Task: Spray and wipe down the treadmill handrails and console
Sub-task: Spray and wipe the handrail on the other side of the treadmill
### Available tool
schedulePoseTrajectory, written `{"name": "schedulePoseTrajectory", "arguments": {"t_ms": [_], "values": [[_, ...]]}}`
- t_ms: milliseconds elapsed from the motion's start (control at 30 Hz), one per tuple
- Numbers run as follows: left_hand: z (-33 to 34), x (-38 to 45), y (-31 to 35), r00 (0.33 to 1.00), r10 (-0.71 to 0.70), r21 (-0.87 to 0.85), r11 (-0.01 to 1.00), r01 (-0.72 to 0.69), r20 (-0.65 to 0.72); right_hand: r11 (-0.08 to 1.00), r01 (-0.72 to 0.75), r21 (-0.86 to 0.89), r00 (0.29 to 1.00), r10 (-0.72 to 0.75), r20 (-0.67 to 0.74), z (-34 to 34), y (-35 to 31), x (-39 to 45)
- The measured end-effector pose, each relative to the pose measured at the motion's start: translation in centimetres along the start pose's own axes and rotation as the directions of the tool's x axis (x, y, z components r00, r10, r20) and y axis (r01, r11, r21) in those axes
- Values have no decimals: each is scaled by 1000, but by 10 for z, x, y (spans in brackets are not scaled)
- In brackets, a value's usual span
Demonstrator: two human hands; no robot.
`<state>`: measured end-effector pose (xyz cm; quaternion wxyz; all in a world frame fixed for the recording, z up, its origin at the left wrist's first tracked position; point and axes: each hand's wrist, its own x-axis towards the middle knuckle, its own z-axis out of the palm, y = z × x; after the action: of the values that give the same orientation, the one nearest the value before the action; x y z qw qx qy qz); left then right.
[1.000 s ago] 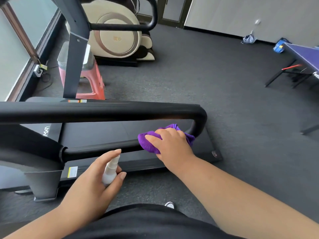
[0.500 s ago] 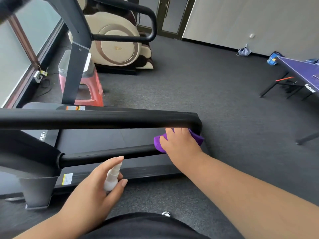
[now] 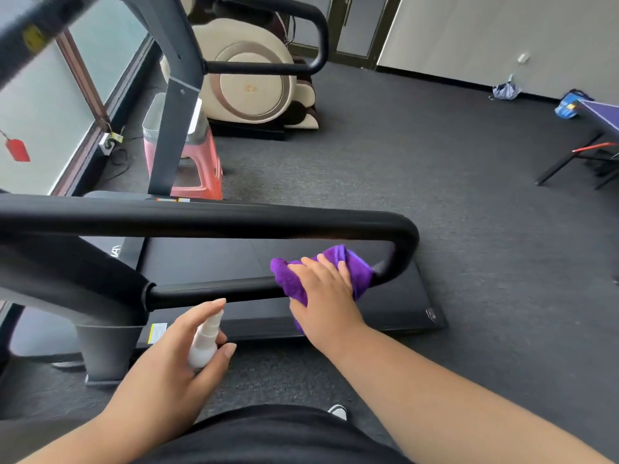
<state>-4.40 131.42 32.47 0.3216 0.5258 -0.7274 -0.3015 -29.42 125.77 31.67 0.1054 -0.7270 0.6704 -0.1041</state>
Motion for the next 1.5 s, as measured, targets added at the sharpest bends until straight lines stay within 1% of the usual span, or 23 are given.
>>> {"name": "schedulePoseTrajectory", "arguments": {"t_ms": [67, 100, 167, 200, 233, 267, 333, 400, 467, 500, 633, 700, 767, 867, 933, 1000, 1033, 1067, 1133, 1167, 1233, 1367, 1500], "values": [[3, 2, 2, 1000, 6, -9, 1000, -6, 6, 990, 83, 114, 996, -86, 25, -5, -9, 2], [5, 3, 4, 1000, 13, -19, 1000, -13, 12, 982, 122, 141, 992, -122, -8, -10, -9, 2], [9, 5, 8, 999, 39, -32, 999, -38, 25, 978, 195, 76, 972, -182, -148, -20, -4, 4], [11, 6, 10, 998, 49, -33, 998, -48, 29, 977, 212, 6, 956, -207, -209, -26, 2, 5], [12, 7, 12, 998, 52, -29, 998, -51, 32, 975, 209, -73, 946, -221, -236, -32, 10, 8], [14, 7, 13, 998, 52, -24, 998, -51, 33, 970, 188, -157, 949, -220, -225, -38, 19, 10], [16, 7, 16, 998, 56, -13, 998, -55, 37, 950, 113, -290, 977, -159, -143, -44, 35, 11], [17, 7, 18, 997, 60, -5, 998, -60, 40, 935, 56, -350, 996, -74, -40, -39, 46, 9], [17, 7, 18, 997, 62, -4, 998, -62, 47, 944, 23, -329, 1000, -15, 26, -25, 49, 4], [16, 7, 16, 997, 60, -4, 998, -60, 49, 955, 7, -296, 1000, 2, 29, -17, 46, 2], [8, 1, 7, 997, 50, 13, 999, -51, 61, 990, -83, -115, 994, 74, -76, 3, 27, 6], [4, -2, 3, 997, 51, 28, 998, -52, 60, 989, -117, -96, 989, 107, -99, 7, 16, 11], [0, -6, 0, 998, 43, 37, 998, -44, 43, 986, -130, -100, 989, 123, -80, 12, -1, 15], [-3, -9, -3, 999, 29, 44, 999, -30, 15, 990, -111, -90, 993, 113, 16, 23, -36, 22], [-4, -10, -3, 1000, 18, 41, 999, -18, 4, 994, -76, -75, 988, 85, 132, 31, -59, 26], [-3, -10, -2, 1000, 8, 31, 999, -8, -5, 997, -43, -59, 969, 56, 242, 31, -68, 31], [-4, -10, -1, 1000, 3, 22, 1000, -2, -7, 999, -11, -54, 962, 25, 271, 26, -64, 34], [-5, -10, -1, 1000, -5, 11, 1000, 5, -6, 997, 46, -63, 962, -27, 273, 19, -54, 36], [-8, -12, -1, 1000, -17, 0, 1000, 17, -7, 979, 157, -130, 967, -125, 224, 5, -25, 35], [-9, -13, -3, 1000, -20, 2, 1000, 20, -13, 972, 162, -172, 972, -127, 197, 0, -11, 34], [-14, -19, -10, 999, -30, 18, 999, 30, -29, 961, 125, -245, 983, -87, 159, 1, 3, 29], [-25, -28, -20, 997, -63, 47, 997, 66, -51, 944, 131, -304, 989, -105, 101, 24, -22, 35], [-39, -36, -26, 993, -82, 41, 995, 86, -89, 930, 244, -274, 968, -218, 121, 43, -57, 47]]}}
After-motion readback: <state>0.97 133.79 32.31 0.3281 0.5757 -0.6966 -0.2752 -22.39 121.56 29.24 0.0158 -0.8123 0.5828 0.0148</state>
